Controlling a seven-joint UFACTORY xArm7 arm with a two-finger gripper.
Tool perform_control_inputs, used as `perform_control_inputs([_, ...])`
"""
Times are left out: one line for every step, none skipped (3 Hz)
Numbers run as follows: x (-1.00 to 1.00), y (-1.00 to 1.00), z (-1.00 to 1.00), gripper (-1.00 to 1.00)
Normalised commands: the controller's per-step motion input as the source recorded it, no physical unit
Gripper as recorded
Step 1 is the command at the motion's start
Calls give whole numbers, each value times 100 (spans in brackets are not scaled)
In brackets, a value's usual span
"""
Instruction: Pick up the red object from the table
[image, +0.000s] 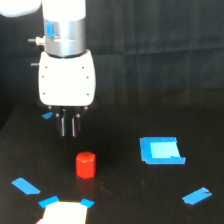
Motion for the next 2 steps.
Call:
perform_control_inputs([4, -62, -100, 100])
perform_control_inputs([13, -100, -100, 91])
